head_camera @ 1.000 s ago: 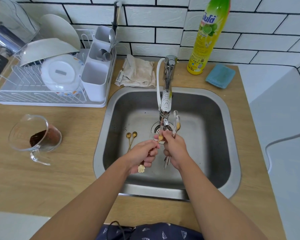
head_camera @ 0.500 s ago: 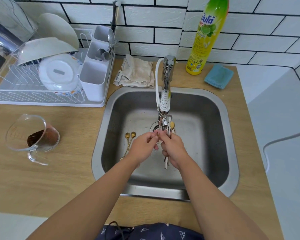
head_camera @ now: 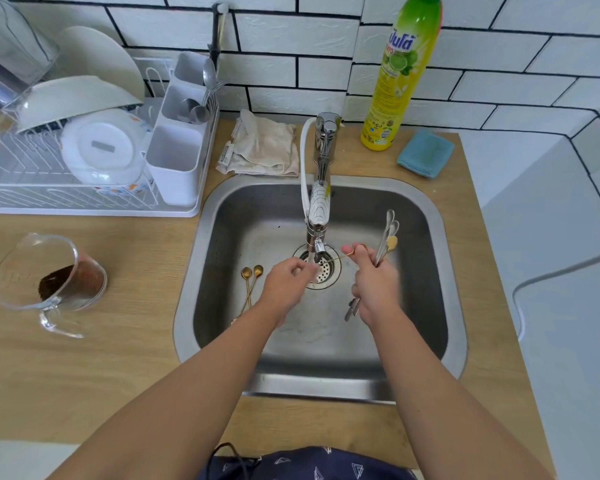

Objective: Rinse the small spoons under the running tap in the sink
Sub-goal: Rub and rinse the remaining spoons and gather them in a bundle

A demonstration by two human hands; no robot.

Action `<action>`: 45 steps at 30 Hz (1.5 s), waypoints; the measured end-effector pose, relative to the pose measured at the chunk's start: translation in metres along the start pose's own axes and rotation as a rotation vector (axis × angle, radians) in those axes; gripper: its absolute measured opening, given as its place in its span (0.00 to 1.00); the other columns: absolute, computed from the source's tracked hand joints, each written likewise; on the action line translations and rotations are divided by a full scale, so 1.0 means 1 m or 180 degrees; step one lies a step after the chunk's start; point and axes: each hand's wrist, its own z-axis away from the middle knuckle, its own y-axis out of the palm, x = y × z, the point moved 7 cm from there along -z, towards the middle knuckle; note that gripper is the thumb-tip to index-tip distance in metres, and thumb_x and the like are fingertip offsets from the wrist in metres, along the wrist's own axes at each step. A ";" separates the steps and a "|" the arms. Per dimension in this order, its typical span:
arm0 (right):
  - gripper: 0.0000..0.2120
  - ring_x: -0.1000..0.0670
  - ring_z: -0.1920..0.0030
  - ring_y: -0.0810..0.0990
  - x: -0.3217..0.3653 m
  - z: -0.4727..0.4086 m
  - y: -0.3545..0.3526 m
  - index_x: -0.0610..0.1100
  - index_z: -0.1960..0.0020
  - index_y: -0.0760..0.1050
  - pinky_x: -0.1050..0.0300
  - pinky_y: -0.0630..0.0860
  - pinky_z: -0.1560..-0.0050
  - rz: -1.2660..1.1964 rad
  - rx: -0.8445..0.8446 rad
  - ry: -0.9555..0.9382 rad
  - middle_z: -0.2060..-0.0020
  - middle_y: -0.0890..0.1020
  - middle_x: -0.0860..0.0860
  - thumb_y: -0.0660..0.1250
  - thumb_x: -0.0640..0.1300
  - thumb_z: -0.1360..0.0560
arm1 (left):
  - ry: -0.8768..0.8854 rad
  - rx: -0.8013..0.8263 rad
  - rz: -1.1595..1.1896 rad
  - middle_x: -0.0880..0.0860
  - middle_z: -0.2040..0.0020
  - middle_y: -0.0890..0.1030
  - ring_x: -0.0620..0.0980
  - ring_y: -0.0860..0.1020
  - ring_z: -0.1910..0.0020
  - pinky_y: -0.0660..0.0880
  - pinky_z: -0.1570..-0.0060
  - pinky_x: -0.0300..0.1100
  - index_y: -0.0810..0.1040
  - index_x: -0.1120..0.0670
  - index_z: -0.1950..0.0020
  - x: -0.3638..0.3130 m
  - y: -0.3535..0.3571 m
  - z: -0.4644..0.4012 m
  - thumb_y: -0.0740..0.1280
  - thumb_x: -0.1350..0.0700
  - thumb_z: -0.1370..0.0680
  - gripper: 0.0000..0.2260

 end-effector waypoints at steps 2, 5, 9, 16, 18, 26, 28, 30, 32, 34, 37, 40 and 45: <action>0.13 0.57 0.80 0.61 -0.003 -0.001 -0.003 0.50 0.58 0.85 0.62 0.60 0.77 0.0079 0.0065 0.0145 0.53 0.89 0.52 0.66 0.47 0.17 | -0.0084 0.0145 0.0172 0.44 0.72 0.70 0.44 0.65 0.72 0.65 0.70 0.41 0.77 0.51 0.59 0.004 0.000 -0.001 0.67 0.46 0.20 0.11; 0.07 0.56 0.80 0.57 0.001 -0.009 -0.019 0.47 0.52 0.81 0.62 0.59 0.79 0.0051 -0.0063 0.0172 0.53 0.89 0.53 0.66 0.47 0.18 | -0.0219 0.0965 0.1099 0.49 0.66 0.74 0.44 0.70 0.71 0.66 0.69 0.38 0.77 0.58 0.43 0.006 0.018 0.006 0.60 0.54 0.15 0.10; 0.07 0.57 0.81 0.57 -0.001 -0.014 -0.032 0.46 0.50 0.81 0.63 0.59 0.80 0.0047 -0.0230 0.0189 0.52 0.89 0.53 0.66 0.48 0.18 | -0.0339 0.1063 0.1336 0.51 0.63 0.80 0.45 0.75 0.71 0.70 0.70 0.36 0.77 0.59 0.41 0.006 0.031 0.013 0.57 0.59 0.15 0.10; 0.03 0.58 0.79 0.58 0.002 -0.009 -0.022 0.48 0.47 0.78 0.64 0.59 0.79 -0.0487 0.0530 0.0033 0.53 0.88 0.47 0.68 0.47 0.18 | -0.1356 0.0600 0.2052 0.48 0.74 0.70 0.41 0.62 0.81 0.58 0.83 0.32 0.77 0.56 0.56 0.014 0.026 0.004 0.68 0.48 0.20 0.12; 0.04 0.58 0.79 0.58 0.004 -0.008 -0.022 0.47 0.49 0.76 0.64 0.59 0.79 -0.0475 0.0551 -0.0015 0.56 0.88 0.46 0.70 0.47 0.19 | -0.1371 0.0737 0.2117 0.48 0.73 0.72 0.42 0.65 0.80 0.62 0.82 0.33 0.76 0.56 0.55 0.013 0.023 0.004 0.67 0.49 0.19 0.12; 0.12 0.57 0.81 0.57 -0.008 -0.008 -0.019 0.47 0.61 0.79 0.63 0.55 0.79 -0.0524 -0.0172 0.0246 0.61 0.88 0.50 0.75 0.51 0.23 | -0.0004 0.1007 0.0654 0.52 0.63 0.79 0.46 0.76 0.70 0.73 0.70 0.37 0.76 0.57 0.50 -0.002 0.021 0.010 0.61 0.57 0.16 0.07; 0.12 0.57 0.80 0.56 -0.012 -0.003 -0.006 0.47 0.64 0.80 0.63 0.55 0.79 -0.0510 -0.0012 0.0275 0.63 0.87 0.51 0.75 0.48 0.23 | -0.0087 0.0732 0.0801 0.54 0.62 0.80 0.46 0.80 0.69 0.76 0.68 0.36 0.79 0.59 0.50 0.005 0.013 0.006 0.63 0.59 0.17 0.06; 0.08 0.60 0.81 0.61 -0.017 0.004 0.011 0.47 0.62 0.81 0.65 0.59 0.81 -0.0279 0.0253 0.0303 0.71 0.82 0.55 0.78 0.43 0.26 | -0.0254 0.0404 0.1172 0.56 0.60 0.81 0.47 0.83 0.67 0.79 0.66 0.35 0.80 0.59 0.51 0.015 0.000 0.004 0.65 0.60 0.18 0.05; 0.08 0.61 0.81 0.68 -0.022 0.012 0.029 0.47 0.60 0.80 0.69 0.64 0.80 0.0046 0.0579 0.0296 0.76 0.78 0.58 0.78 0.40 0.27 | -0.0314 0.0319 0.1231 0.57 0.60 0.82 0.49 0.85 0.64 0.80 0.66 0.36 0.80 0.59 0.52 0.021 -0.012 0.007 0.67 0.61 0.19 0.04; 0.07 0.61 0.80 0.70 -0.031 0.022 0.045 0.46 0.58 0.79 0.69 0.65 0.79 0.0207 0.1007 0.0340 0.75 0.80 0.57 0.77 0.40 0.26 | -0.0307 0.0523 0.0846 0.57 0.60 0.83 0.52 0.86 0.62 0.80 0.67 0.38 0.81 0.57 0.51 0.023 -0.022 0.013 0.69 0.60 0.20 0.02; 0.05 0.59 0.79 0.66 -0.045 0.032 0.057 0.44 0.51 0.81 0.64 0.61 0.77 0.0469 0.1496 0.0578 0.57 0.89 0.49 0.75 0.43 0.24 | -0.0260 0.0968 -0.0095 0.54 0.58 0.85 0.54 0.86 0.61 0.78 0.70 0.39 0.82 0.53 0.46 0.025 -0.032 0.026 0.71 0.59 0.22 0.06; 0.06 0.59 0.80 0.64 -0.044 0.020 0.050 0.44 0.49 0.83 0.63 0.62 0.78 0.0324 0.1021 0.0646 0.65 0.86 0.51 0.75 0.44 0.24 | -0.0330 0.1051 -0.0296 0.54 0.58 0.84 0.55 0.86 0.62 0.81 0.67 0.41 0.82 0.53 0.48 0.027 -0.042 0.034 0.70 0.59 0.21 0.04; 0.10 0.61 0.78 0.69 -0.041 0.011 0.051 0.48 0.46 0.82 0.64 0.63 0.78 0.0519 0.1107 0.0415 0.65 0.82 0.57 0.77 0.47 0.25 | -0.0409 0.1227 -0.0737 0.56 0.55 0.84 0.55 0.86 0.61 0.83 0.60 0.44 0.81 0.54 0.49 0.037 -0.047 0.039 0.67 0.57 0.19 0.04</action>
